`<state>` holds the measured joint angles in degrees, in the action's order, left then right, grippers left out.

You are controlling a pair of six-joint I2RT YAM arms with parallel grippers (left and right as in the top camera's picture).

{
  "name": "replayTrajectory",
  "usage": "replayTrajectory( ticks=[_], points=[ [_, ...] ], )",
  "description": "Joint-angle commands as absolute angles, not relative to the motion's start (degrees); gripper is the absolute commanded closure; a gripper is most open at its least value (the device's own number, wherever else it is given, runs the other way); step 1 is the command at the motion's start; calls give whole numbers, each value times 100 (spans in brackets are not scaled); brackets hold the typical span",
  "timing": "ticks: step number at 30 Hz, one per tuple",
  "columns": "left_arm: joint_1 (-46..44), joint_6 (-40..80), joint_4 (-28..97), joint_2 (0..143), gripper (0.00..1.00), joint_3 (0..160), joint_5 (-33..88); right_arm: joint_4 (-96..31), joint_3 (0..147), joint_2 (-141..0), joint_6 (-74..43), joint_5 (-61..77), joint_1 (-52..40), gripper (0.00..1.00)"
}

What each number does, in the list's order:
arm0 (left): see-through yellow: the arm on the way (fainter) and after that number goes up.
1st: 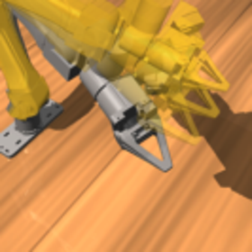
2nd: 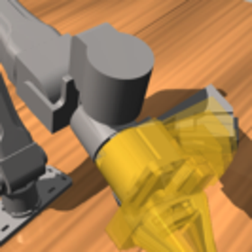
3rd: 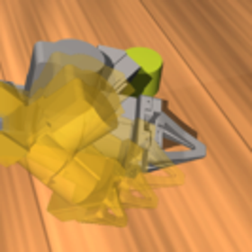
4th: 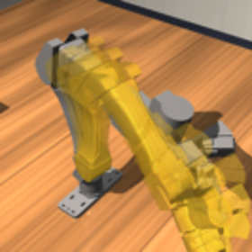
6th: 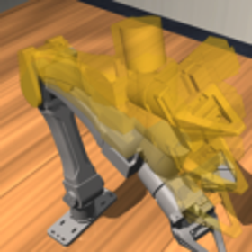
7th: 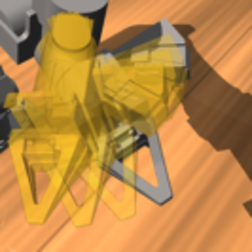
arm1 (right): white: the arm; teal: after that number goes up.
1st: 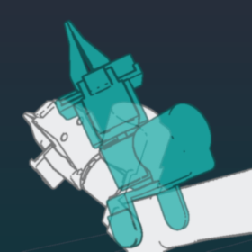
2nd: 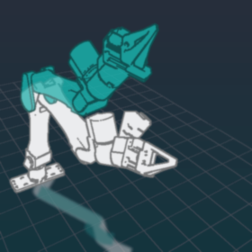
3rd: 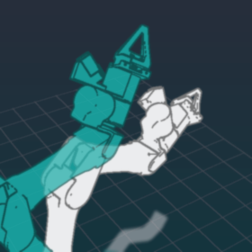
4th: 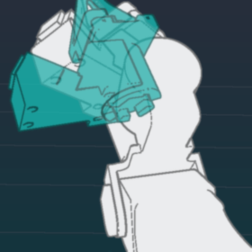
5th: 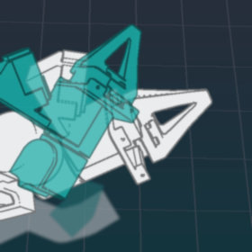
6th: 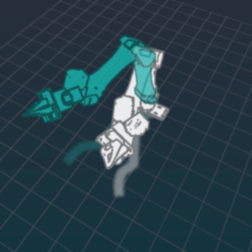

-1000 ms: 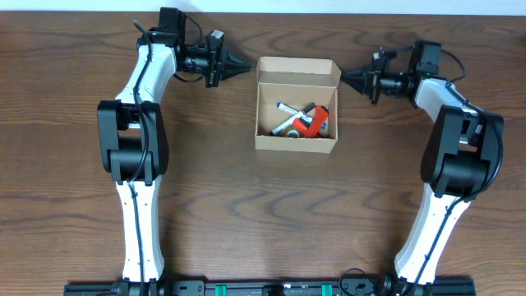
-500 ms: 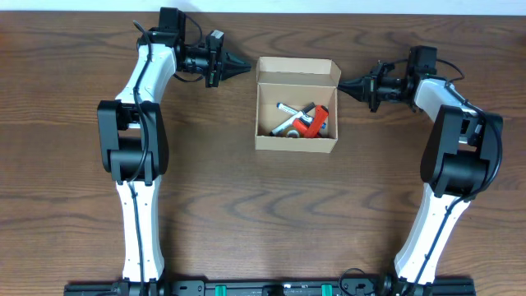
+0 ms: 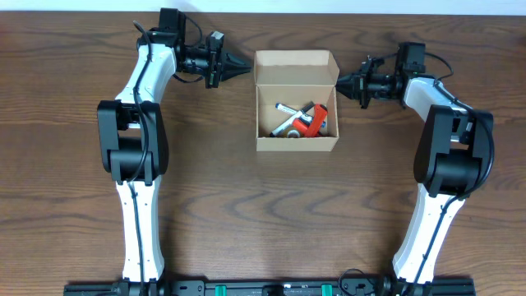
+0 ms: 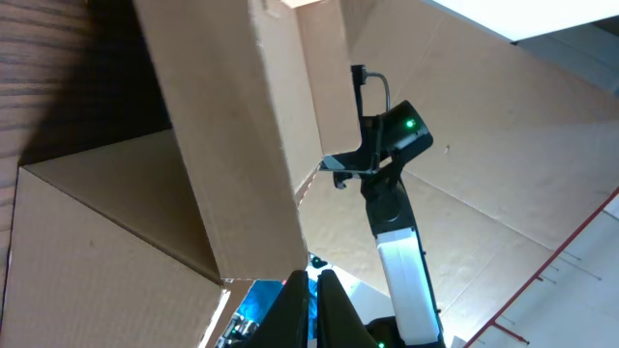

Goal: Pack container

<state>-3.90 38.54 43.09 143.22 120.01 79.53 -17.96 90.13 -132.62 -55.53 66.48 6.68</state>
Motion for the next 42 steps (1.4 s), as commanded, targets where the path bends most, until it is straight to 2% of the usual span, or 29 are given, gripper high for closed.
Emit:
replayTrajectory(
  ticks=[1,9,17,24,27,29,30,31,33,42],
  points=[
    [-377,3763,4329,14326,94,12086,8042,-1446,9008,-13288,-5636,7002,642,99],
    [-375,3723,4327,14326,94,12086,8062,-274,9011,-13288,-6086,7612,644,99],
    [-377,3723,4327,14326,94,12086,8062,303,9011,-13288,-6235,8084,633,99],
    [-353,3723,4324,14326,94,12086,8058,305,9011,-13288,-6235,8084,639,99],
    [-296,3723,4322,14326,92,12086,8053,303,9011,-13288,-6235,8084,642,99],
    [-233,3723,4322,14326,81,12086,8053,305,9011,-13288,-6235,8084,642,99],
    [-198,3721,4320,14326,80,12086,8053,303,9011,-13288,-6235,8084,644,99],
    [-163,3721,4322,14326,80,12086,8055,303,9011,-13288,-6235,8084,646,99],
    [-108,3721,4324,14326,94,12086,8053,303,9011,-13288,-6235,8082,646,99],
    [47,3726,4375,14326,94,12086,7736,303,9011,-13288,-6322,8088,692,99]
  ],
)
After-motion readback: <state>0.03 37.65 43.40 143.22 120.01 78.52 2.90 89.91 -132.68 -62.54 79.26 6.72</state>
